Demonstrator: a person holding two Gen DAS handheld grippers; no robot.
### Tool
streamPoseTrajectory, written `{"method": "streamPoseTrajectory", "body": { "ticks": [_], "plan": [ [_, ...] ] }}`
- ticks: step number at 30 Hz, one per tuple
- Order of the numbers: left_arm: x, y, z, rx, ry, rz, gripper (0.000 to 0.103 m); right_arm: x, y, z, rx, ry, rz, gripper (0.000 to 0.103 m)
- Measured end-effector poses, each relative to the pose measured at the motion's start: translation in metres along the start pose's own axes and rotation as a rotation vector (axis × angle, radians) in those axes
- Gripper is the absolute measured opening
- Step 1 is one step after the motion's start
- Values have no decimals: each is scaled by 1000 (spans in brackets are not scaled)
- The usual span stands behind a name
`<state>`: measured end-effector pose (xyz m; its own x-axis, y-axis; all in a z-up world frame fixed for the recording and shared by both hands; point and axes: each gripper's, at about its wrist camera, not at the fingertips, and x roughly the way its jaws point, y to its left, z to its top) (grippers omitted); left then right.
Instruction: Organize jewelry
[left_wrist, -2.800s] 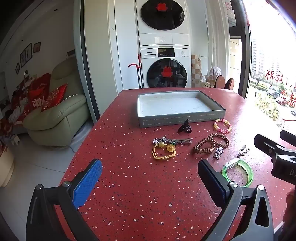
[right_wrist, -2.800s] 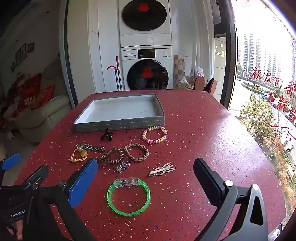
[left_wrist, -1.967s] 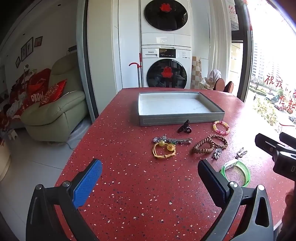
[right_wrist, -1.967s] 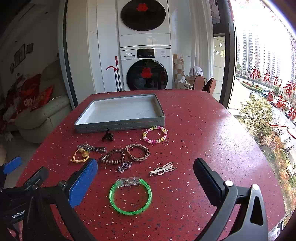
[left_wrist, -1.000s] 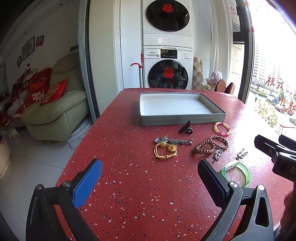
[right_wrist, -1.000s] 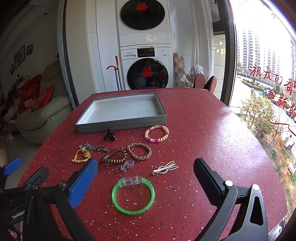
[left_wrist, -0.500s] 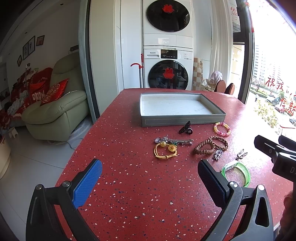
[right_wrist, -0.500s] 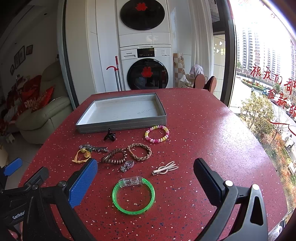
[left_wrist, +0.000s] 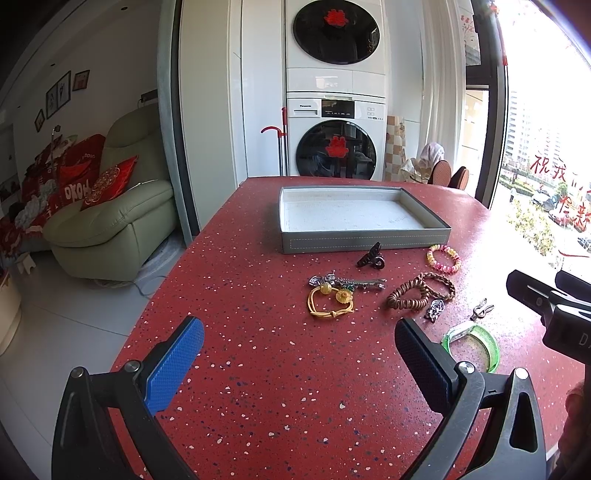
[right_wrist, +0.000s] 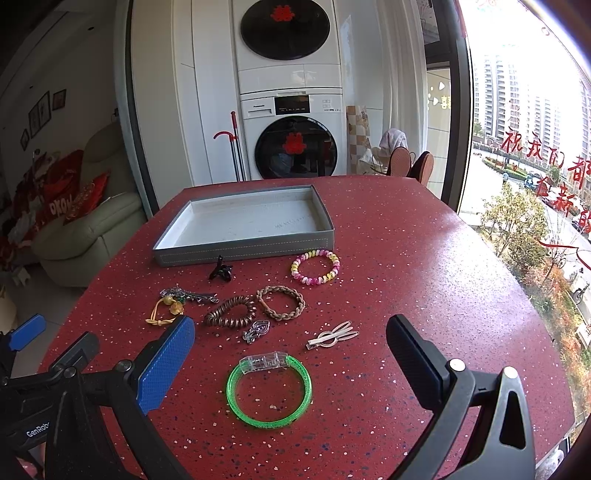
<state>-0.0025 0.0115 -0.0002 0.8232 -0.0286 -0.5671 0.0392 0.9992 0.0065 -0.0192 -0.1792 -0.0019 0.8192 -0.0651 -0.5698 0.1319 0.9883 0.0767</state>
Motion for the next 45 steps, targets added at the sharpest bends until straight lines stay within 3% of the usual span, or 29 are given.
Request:
{"method": "streamPoseTrajectory", "body": {
  "ticks": [45],
  "plan": [
    [2,0,0,3,18,-7,103,2,-2,2,15,7,3,103]
  ]
}}
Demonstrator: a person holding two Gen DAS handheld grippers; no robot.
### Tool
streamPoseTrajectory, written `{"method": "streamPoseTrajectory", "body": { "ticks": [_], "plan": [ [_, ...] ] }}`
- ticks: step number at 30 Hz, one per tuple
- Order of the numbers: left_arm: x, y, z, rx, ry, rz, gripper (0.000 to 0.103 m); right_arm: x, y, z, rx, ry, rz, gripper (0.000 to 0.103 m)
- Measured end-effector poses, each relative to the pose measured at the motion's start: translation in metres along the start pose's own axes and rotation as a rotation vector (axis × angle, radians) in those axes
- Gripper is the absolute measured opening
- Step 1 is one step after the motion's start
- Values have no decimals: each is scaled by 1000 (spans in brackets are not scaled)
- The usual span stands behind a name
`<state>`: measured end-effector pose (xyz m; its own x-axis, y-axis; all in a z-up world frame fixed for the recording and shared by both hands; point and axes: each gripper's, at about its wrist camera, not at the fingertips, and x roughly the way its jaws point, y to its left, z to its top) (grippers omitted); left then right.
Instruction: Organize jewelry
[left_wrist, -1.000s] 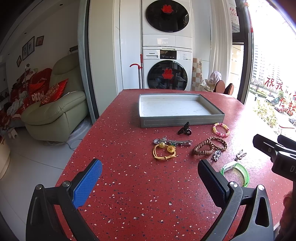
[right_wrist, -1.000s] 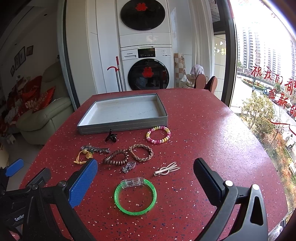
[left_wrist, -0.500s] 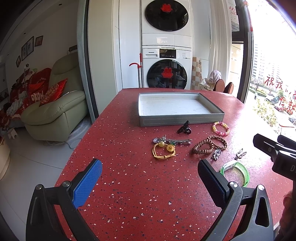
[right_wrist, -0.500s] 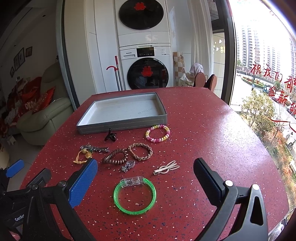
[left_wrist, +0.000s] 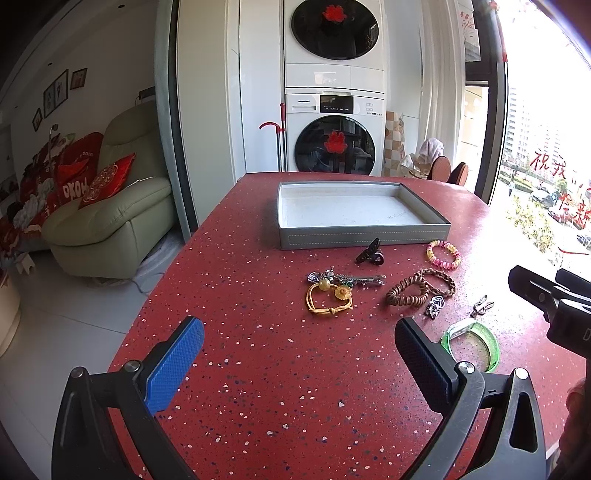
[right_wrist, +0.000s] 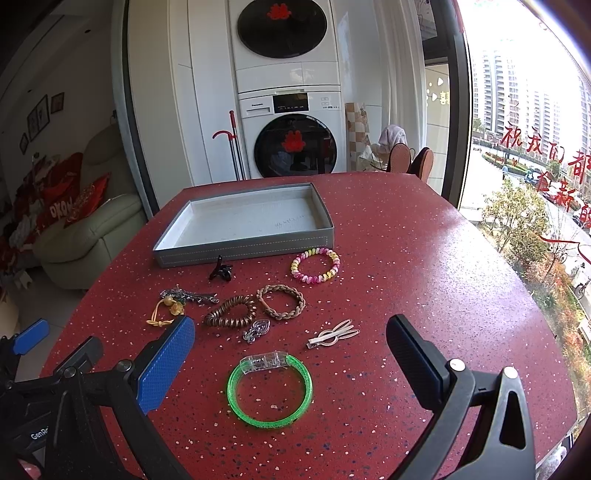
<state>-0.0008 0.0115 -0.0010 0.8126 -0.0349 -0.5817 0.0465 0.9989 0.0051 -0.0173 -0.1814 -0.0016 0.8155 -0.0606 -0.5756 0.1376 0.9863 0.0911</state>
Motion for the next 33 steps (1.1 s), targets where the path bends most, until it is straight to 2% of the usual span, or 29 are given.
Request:
{"method": "streamPoseTrajectory", "body": {
  "ticks": [33],
  "plan": [
    [6,-1,-2,4,38,-6,103,5,0,-7,5,10,1,103]
  ]
}}
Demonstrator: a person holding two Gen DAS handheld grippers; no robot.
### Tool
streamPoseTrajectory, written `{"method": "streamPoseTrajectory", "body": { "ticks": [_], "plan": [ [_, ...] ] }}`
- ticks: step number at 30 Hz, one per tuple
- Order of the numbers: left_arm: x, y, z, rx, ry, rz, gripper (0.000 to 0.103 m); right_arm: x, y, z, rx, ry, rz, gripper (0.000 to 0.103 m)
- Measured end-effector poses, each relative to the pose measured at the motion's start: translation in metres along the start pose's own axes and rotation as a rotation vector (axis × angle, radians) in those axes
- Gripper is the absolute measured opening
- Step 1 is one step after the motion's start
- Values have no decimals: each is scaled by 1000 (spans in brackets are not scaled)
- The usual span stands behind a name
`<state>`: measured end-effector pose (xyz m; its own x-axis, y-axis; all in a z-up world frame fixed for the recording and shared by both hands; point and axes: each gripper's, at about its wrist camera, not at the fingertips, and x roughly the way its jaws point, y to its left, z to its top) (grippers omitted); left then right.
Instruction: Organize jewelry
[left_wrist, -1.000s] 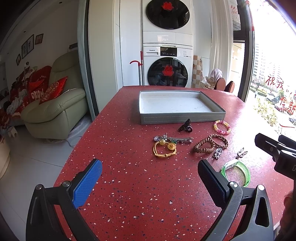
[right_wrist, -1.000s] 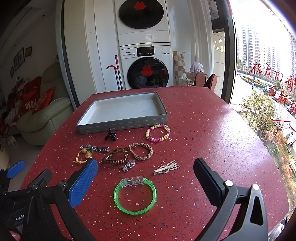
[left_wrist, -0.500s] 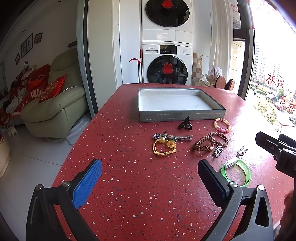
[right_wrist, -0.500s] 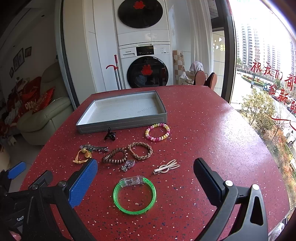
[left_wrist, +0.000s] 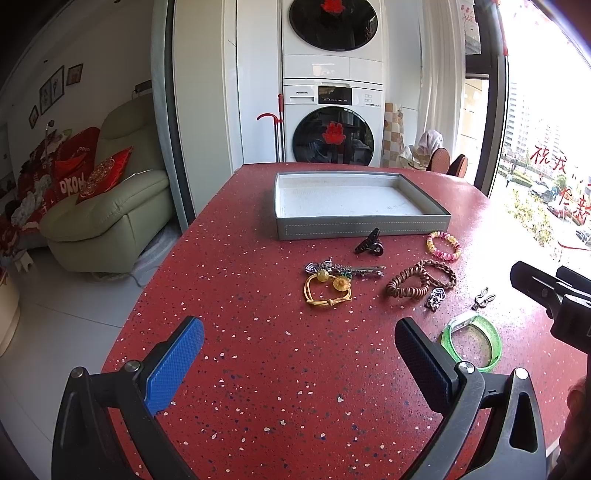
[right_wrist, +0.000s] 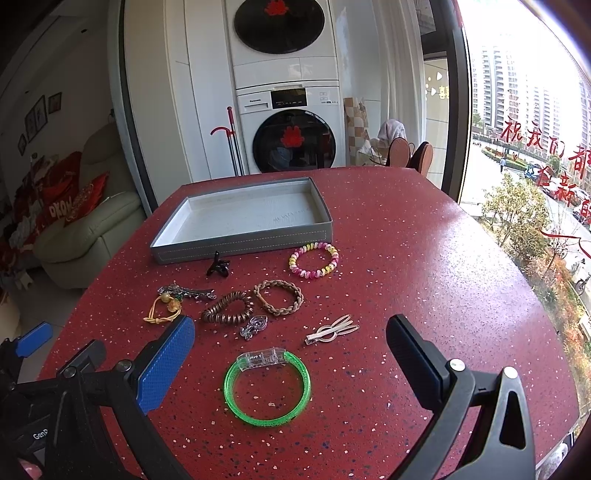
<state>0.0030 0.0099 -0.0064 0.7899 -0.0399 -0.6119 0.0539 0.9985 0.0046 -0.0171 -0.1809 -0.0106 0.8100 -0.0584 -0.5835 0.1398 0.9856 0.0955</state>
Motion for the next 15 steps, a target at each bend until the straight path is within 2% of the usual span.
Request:
{"method": "streamPoseTrajectory", "body": {
  "ticks": [7,15],
  "plan": [
    [11,3,4,7,32,-9,103,10,-13,1,28,49,-10,103],
    [55,14,18,3,161,-67,103,39,-44,3,86,189,-60,103]
  ]
}}
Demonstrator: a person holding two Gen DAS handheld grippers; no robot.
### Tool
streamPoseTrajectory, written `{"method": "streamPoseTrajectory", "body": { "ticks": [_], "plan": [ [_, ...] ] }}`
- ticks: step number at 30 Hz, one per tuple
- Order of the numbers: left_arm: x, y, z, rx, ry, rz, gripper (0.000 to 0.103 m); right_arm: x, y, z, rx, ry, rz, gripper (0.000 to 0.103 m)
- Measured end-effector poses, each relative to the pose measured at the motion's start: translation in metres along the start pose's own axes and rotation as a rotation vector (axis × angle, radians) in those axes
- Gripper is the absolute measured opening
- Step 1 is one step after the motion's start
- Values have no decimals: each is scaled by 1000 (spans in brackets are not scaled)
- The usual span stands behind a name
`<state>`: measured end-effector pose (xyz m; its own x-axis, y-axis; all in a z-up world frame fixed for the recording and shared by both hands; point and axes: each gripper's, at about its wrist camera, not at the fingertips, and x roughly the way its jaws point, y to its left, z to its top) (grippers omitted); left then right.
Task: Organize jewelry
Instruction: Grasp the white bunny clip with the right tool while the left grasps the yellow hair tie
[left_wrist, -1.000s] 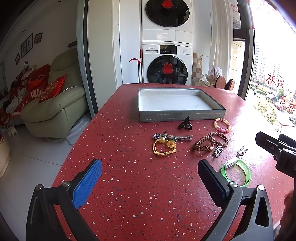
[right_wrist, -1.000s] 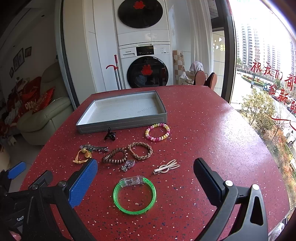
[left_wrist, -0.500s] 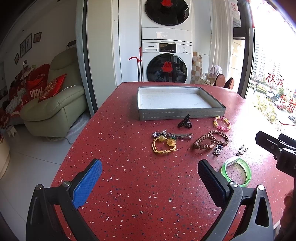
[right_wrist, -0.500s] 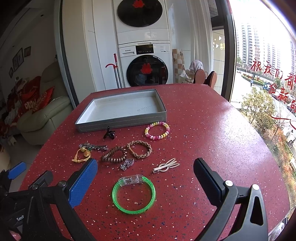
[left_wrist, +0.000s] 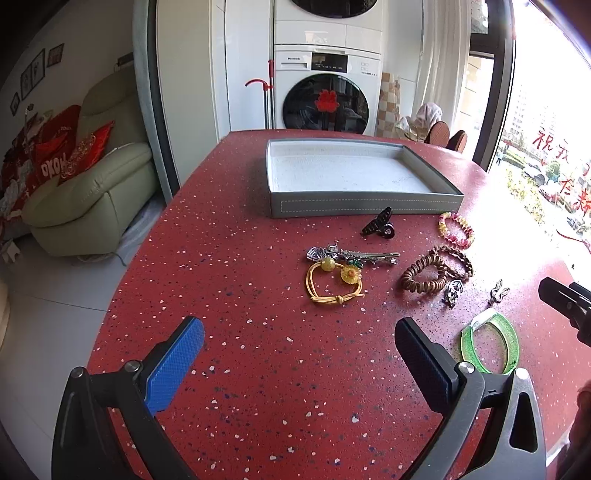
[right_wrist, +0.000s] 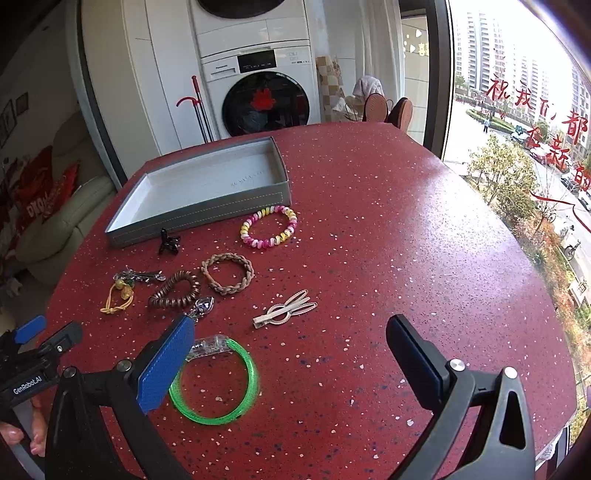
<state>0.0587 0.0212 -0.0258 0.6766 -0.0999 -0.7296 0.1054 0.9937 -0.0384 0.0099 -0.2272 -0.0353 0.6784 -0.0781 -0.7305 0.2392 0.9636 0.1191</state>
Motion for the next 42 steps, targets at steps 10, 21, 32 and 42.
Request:
{"method": "streamPoseTrajectory", "body": {
  "ticks": [10,21,32,42],
  "plan": [
    [46,-8,22,41,61,-19,103,47,-7,7,74,158,-29,102],
    [76,-25,27,99,121,-29,94,66,20,5,51,193,-131,72],
    [71,-26,23,140,111,-70,24,59,13,5,41,173,-73,9],
    [50,-2,27,77,90,-193,24,39,-7,13,104,111,63,9]
  ]
}}
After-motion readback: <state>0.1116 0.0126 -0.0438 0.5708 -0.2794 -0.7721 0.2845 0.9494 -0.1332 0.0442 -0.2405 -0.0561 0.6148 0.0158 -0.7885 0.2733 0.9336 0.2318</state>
